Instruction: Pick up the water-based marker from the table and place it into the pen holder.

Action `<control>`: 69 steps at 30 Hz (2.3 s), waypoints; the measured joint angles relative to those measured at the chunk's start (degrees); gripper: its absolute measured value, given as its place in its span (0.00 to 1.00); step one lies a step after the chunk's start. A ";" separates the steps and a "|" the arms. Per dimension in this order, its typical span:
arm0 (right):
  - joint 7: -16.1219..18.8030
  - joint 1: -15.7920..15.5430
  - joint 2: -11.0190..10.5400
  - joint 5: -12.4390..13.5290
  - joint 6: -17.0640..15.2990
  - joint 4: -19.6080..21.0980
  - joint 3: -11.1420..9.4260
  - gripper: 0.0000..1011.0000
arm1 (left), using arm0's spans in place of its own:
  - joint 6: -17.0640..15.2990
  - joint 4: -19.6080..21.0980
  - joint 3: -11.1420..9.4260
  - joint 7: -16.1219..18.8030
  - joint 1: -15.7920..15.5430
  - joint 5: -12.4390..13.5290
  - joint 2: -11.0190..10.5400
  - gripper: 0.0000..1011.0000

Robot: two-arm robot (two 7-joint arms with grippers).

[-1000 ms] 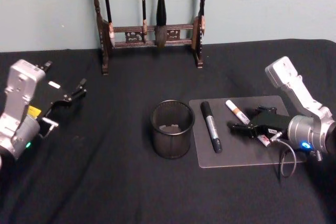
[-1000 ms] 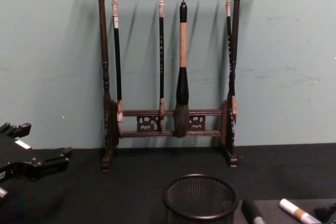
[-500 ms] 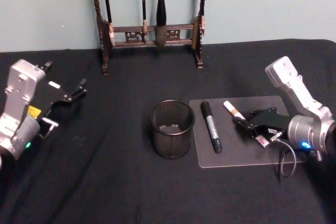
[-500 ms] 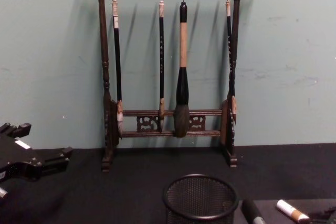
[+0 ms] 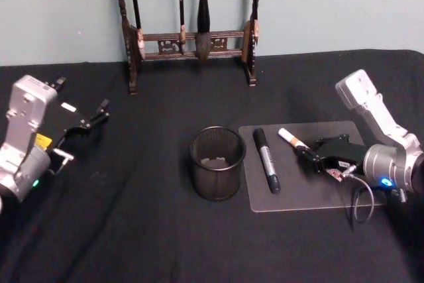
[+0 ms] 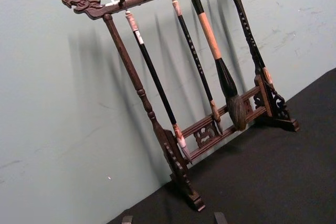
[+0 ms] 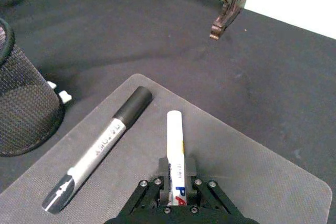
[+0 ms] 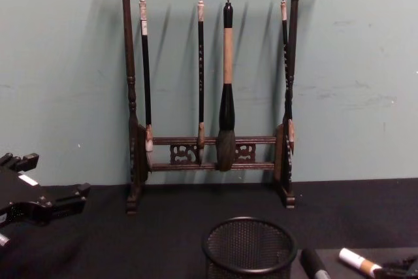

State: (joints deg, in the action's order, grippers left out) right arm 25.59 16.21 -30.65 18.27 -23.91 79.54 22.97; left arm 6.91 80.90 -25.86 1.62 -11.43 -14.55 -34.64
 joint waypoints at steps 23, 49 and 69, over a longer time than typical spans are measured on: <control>-2.95 -3.45 5.64 2.76 21.46 6.17 -5.65 0.17 | 0.00 0.00 0.00 0.00 0.00 0.00 0.00 0.99; 3.99 -0.85 13.24 6.28 30.96 2.10 0.90 0.17 | 0.00 0.00 0.00 0.00 0.00 0.00 0.00 0.99; 4.77 -0.15 14.58 7.28 30.57 -1.65 4.12 0.17 | 0.00 0.00 0.00 0.00 0.00 0.00 0.00 0.99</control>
State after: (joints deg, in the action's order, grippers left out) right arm 30.36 16.06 -16.07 25.55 6.66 77.89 27.08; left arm 6.91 80.90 -25.86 1.62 -11.43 -14.55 -34.65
